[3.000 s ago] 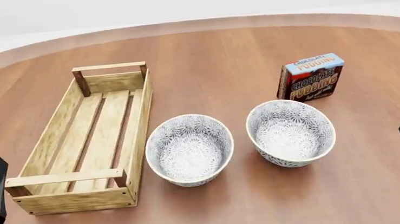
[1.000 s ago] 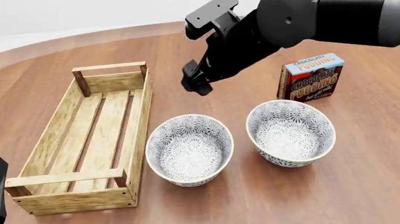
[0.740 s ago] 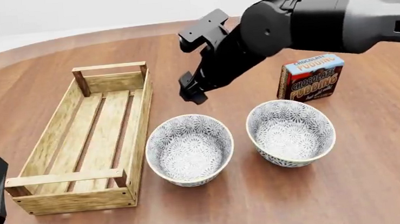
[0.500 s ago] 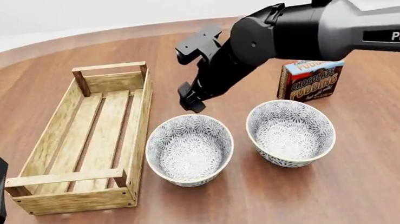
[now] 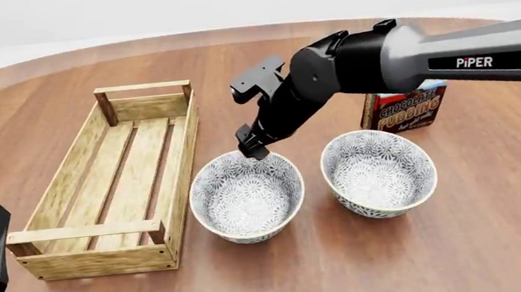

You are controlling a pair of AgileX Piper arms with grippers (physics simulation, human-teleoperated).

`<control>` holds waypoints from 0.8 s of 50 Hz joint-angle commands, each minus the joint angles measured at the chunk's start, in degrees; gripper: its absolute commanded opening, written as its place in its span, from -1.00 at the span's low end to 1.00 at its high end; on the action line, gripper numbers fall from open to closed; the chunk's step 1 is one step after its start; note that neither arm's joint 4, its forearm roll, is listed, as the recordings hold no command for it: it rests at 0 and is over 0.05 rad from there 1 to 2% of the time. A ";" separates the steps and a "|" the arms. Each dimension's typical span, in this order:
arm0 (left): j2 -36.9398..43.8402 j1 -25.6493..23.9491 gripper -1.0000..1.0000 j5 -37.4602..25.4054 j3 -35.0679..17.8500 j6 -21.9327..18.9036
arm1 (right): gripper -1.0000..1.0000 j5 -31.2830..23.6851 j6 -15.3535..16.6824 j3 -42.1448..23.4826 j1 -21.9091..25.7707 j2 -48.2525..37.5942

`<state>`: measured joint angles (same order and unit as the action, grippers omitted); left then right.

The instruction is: Stack the left bowl on the right bowl and place them in the tray.

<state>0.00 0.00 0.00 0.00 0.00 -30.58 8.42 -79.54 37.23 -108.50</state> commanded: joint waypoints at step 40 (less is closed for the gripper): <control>0.00 0.00 1.00 0.00 0.00 0.00 | 1.00 3.73 -1.57 3.11 1.33 -5.08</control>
<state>0.00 0.00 0.00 0.00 0.00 -27.58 7.25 -77.13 38.31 -113.03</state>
